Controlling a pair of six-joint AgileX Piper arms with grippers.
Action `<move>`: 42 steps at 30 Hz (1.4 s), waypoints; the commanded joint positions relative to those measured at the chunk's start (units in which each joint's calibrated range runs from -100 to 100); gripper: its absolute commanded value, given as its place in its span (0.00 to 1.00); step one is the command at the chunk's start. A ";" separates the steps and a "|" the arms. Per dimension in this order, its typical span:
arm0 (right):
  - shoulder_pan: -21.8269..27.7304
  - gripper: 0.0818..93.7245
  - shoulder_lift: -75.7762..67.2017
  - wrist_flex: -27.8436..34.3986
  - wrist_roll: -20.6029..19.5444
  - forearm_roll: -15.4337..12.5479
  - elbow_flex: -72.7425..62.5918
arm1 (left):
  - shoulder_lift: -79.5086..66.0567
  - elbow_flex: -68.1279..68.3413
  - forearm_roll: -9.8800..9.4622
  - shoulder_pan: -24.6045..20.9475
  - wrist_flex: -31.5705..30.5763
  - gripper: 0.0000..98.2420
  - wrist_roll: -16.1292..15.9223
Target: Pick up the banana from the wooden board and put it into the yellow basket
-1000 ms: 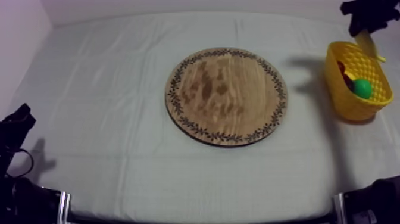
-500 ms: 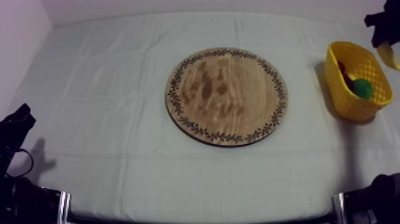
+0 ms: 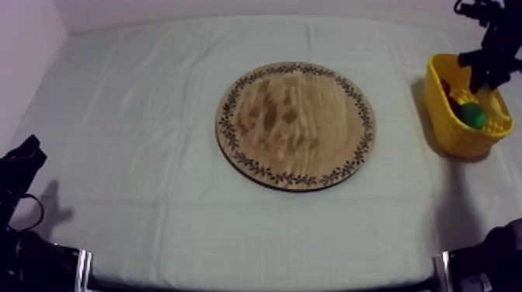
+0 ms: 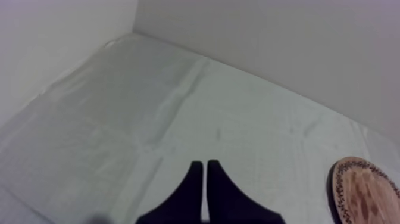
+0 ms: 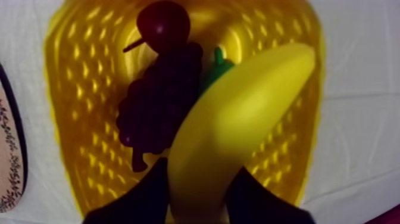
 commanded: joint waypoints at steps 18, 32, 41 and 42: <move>-0.58 0.90 4.08 -2.48 -2.67 -0.88 -0.19 | 0.02 0.03 -0.01 -0.02 -0.01 0.00 -0.01; 0.08 0.69 -14.15 -9.95 -0.67 -3.65 12.79 | 0.02 0.03 -0.01 -0.02 -0.01 0.00 -0.01; 0.47 0.61 -30.16 -20.22 0.90 -5.35 26.48 | 0.02 0.03 -0.01 -0.02 -0.01 0.00 -0.01; 0.48 0.60 -32.01 -21.46 1.10 -5.51 27.96 | 0.02 0.03 -0.01 -0.02 -0.01 0.00 -0.01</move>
